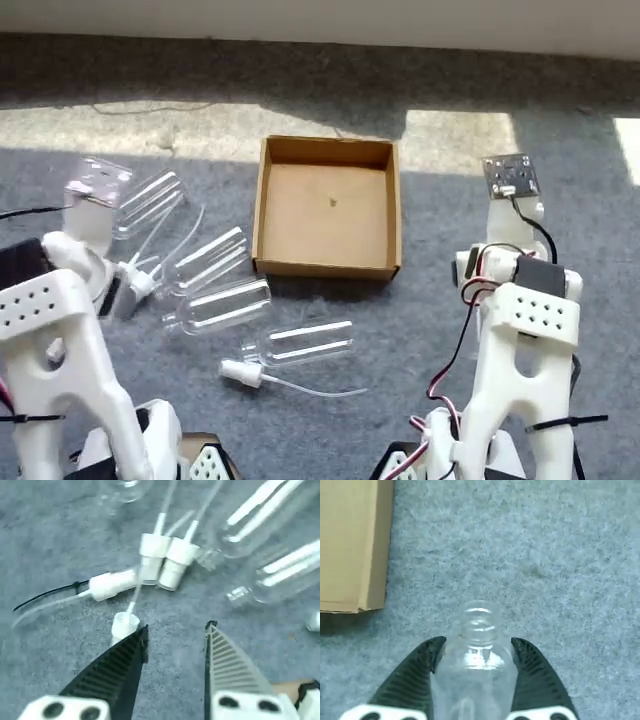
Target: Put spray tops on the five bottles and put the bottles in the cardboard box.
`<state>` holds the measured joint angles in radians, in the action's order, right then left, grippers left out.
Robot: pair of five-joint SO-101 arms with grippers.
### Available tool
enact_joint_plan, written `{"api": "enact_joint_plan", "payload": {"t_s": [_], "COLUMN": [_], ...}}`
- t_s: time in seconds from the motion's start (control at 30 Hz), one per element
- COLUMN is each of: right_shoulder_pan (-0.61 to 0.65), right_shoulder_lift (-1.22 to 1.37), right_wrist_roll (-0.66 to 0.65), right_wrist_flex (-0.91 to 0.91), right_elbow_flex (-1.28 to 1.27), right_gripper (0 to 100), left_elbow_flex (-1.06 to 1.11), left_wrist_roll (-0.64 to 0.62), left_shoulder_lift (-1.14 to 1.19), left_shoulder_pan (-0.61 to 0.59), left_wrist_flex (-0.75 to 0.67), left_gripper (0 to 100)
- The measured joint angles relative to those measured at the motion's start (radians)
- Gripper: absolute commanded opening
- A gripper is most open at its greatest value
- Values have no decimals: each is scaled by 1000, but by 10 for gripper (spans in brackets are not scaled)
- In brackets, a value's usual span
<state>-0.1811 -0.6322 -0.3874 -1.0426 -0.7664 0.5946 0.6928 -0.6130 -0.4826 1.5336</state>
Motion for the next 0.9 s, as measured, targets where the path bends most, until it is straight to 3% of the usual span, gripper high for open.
{"api": "enact_joint_plan", "payload": {"t_s": [0.1, 0.17, 0.27, 0.43, 0.63, 0.9], "right_shoulder_pan": [9, 9, 8, 9, 9, 9], "right_shoulder_lift": [0, 0, 0, 0, 0, 0], "right_wrist_roll": [-8, -11, -11, -12, -12, -12], "right_wrist_flex": [0, 0, 0, 0, 0, 0], "right_elbow_flex": [0, 0, 0, 0, 0, 0], "right_gripper": [5, 5, 5, 5, 5, 5], "left_elbow_flex": [0, 9, 52, 189, 419, 568], "left_wrist_roll": [193, 239, 261, 267, 307, 333], "left_shoulder_lift": [0, 0, 5, 5, 6, 6], "left_shoulder_pan": [203, 345, 551, 813, 887, 821], "left_wrist_flex": [141, 183, 181, 43, -201, -416], "left_gripper": [180, 181, 182, 182, 183, 178]}}
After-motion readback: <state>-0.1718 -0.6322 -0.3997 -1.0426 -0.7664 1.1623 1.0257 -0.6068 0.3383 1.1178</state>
